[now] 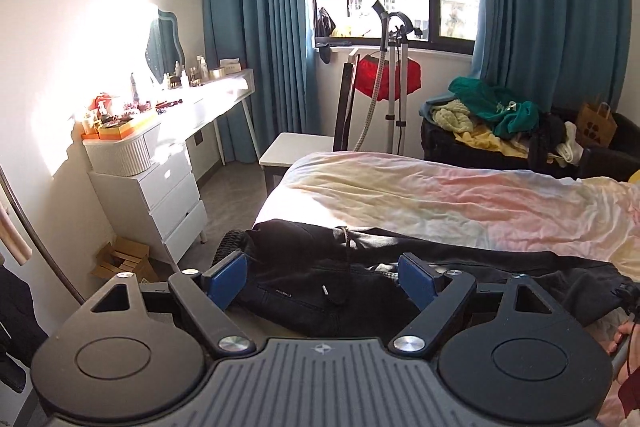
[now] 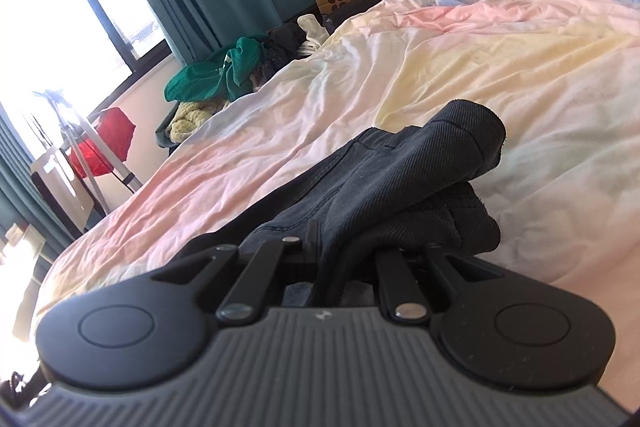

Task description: Fold clothes

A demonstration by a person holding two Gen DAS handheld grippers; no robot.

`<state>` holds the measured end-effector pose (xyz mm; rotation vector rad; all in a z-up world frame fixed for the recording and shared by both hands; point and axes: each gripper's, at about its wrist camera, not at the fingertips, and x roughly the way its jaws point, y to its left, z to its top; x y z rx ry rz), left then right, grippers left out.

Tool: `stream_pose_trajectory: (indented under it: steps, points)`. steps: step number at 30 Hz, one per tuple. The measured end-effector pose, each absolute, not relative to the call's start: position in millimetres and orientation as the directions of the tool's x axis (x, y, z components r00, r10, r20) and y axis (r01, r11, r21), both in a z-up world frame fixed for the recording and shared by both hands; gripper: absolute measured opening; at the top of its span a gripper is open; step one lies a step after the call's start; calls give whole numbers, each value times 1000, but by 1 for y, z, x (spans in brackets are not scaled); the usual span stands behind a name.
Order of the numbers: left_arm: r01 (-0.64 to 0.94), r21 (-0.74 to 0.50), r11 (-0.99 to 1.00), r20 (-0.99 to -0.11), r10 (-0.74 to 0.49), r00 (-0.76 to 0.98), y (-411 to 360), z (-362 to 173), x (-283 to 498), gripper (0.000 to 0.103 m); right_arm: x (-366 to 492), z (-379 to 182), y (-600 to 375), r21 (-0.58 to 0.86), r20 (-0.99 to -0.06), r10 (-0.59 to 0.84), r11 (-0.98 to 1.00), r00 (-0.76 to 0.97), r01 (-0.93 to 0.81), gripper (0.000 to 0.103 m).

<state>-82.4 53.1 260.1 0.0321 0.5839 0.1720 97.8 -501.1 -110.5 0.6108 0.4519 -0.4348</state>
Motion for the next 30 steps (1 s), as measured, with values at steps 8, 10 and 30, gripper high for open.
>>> stream_pose_trajectory:
  steps: [8, 10, 30]
  points:
    - [-23, 54, 998, -547, 48, 836, -11, 267, -3, 89, 125, -88, -499, 347, -550, -227, 813, 803, 468, 10]
    - [0, 20, 1000, -558, 11, 830, -27, 257, 15, 89, 129, -85, -498, 341, -566, -223, 813, 794, 472, 10]
    - [178, 34, 983, -632, -117, 766, -20, 168, 48, 90, 131, -81, -505, 476, -690, -216, 584, 690, 658, 10]
